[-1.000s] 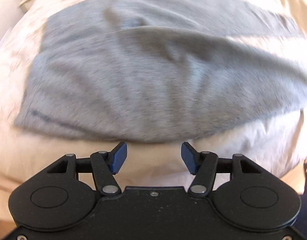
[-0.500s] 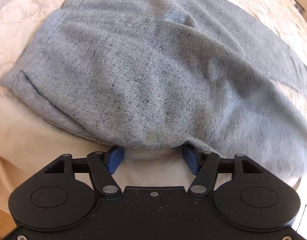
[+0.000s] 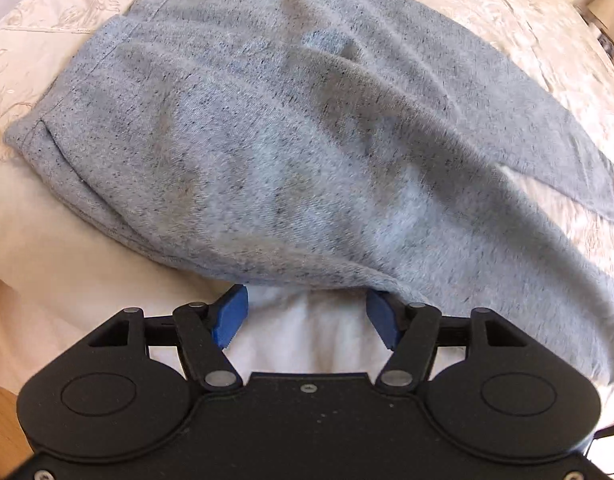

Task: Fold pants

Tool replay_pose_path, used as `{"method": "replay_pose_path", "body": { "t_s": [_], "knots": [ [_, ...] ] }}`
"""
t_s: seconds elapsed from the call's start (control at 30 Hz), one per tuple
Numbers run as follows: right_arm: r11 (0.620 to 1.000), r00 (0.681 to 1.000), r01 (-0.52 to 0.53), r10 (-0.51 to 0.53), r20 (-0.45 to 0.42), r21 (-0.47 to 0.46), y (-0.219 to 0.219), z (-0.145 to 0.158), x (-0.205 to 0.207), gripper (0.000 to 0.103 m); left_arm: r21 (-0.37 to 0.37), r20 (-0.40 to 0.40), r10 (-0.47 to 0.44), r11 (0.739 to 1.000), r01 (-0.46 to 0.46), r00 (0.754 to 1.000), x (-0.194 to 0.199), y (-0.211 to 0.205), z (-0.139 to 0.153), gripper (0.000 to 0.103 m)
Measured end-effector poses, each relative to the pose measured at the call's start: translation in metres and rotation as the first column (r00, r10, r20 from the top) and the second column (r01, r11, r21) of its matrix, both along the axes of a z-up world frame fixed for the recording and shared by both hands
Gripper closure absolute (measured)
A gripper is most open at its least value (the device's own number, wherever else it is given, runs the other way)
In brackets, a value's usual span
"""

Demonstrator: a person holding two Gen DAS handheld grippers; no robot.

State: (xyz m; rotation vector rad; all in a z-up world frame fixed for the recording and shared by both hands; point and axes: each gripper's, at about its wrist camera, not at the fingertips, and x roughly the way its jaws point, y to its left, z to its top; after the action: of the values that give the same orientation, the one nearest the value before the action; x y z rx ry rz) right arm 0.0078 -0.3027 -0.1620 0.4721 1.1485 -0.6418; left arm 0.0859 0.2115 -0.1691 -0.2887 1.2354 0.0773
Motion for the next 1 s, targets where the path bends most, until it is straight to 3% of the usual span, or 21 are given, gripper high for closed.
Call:
{"method": "replay_pose_path", "body": {
  "t_s": [0.17,0.3,0.43,0.67,0.73,0.83,1.0],
  "knots": [
    [0.999,0.999,0.041,-0.041,0.035,0.01,-0.044,-0.001,0.008,0.075,-0.009,-0.019,0.089,0.996,-0.089,0.996,0.014,-0.005,-0.018,0.036],
    [0.998,0.997,-0.048,0.051,0.06,-0.039,-0.07,0.004,0.044,0.075,-0.005,-0.044,0.13,0.991,-0.131,0.991,0.019,-0.009,-0.026,0.036],
    [0.99,0.987,-0.139,0.139,0.081,-0.014,-0.099,-0.002,0.088,0.075,-0.009,-0.046,0.136,0.991,-0.137,0.99,0.02,-0.011,-0.026,0.04],
    [0.959,0.959,-0.282,0.282,0.021,0.026,-0.127,-0.03,0.127,0.074,-0.007,-0.074,0.092,0.996,-0.093,0.993,-0.009,-0.019,-0.008,0.04],
    [0.949,0.95,-0.312,0.312,0.018,0.047,-0.131,-0.035,0.131,0.074,0.005,-0.065,0.047,0.999,-0.047,0.997,-0.016,-0.028,0.002,0.04],
    [0.936,0.937,-0.348,0.348,0.018,0.058,-0.129,-0.042,0.131,0.072,0.057,-0.048,-0.093,0.994,0.095,0.995,-0.02,-0.053,0.019,0.04],
    [0.914,0.92,-0.392,0.387,0.067,0.101,-0.129,-0.042,0.123,0.075,0.155,0.037,-0.338,0.932,0.328,0.941,-0.018,-0.107,0.045,0.04]
  ]
}}
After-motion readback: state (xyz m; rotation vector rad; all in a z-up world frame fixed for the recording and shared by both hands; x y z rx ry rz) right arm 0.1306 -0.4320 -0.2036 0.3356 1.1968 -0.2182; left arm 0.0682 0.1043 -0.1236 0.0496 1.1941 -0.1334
